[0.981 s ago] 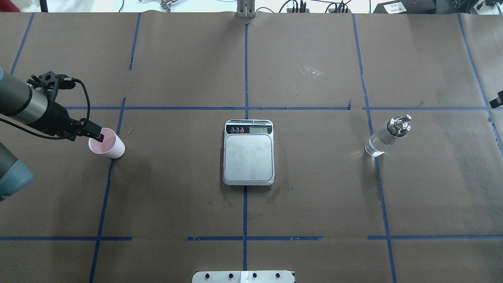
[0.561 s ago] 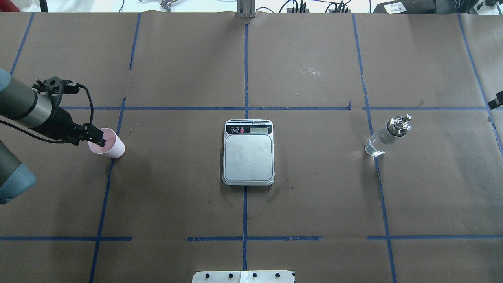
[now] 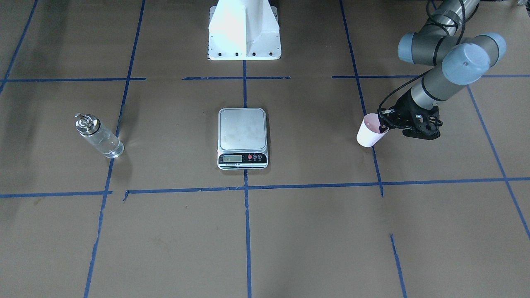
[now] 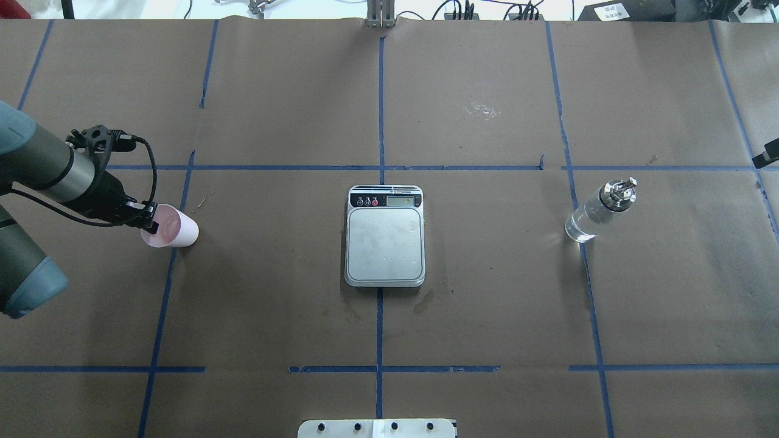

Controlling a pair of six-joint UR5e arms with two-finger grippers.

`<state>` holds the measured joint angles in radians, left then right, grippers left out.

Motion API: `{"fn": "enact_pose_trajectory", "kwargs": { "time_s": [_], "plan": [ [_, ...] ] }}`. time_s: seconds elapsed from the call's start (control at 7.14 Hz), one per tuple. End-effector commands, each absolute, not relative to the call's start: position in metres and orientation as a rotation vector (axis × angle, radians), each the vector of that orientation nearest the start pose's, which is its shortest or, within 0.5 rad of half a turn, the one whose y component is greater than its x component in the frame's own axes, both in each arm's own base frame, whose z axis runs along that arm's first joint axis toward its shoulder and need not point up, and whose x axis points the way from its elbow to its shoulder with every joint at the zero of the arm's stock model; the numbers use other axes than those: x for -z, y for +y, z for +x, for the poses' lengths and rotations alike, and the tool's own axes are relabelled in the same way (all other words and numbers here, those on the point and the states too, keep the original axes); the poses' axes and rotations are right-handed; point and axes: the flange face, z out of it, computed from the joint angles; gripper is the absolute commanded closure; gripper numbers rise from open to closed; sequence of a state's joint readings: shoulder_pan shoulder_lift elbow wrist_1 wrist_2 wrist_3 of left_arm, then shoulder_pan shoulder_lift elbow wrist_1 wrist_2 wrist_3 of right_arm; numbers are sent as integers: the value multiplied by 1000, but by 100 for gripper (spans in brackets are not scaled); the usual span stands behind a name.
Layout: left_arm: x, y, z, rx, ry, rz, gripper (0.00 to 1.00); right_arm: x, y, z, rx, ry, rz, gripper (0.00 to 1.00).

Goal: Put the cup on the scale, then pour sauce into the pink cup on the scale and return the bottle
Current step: 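Carry the pink cup with the left gripper onto the scale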

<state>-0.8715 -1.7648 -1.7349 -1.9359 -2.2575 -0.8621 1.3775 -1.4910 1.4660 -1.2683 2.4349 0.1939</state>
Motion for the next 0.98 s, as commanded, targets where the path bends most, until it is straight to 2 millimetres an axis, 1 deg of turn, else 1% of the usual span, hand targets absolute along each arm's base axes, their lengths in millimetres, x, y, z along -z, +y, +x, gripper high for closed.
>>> {"fn": "enact_pose_trajectory", "kwargs": {
  "time_s": [0.0,0.14,0.28,0.42,0.56,0.7,0.84],
  "plan": [
    [-334,-525,327,-56,960,47,100,-625,-542,-50,130,-895,99,0],
    [-290,-533,348,5,965,32,100,-624,-542,-53,135,-897,102,0],
    [-247,-515,392,44,971,-30,100,-623,-540,-53,152,-904,144,0],
    [-205,-501,428,115,1009,-104,100,-623,-538,-62,179,-909,167,0],
    [-166,-484,470,173,1024,-182,100,-617,-538,-63,161,-919,177,0],
    [-154,-471,496,193,1021,-234,100,-615,-536,-65,155,-931,200,0],
    [-144,-473,515,229,1010,-270,100,-616,-533,-68,143,-936,204,0]
  ]
}}
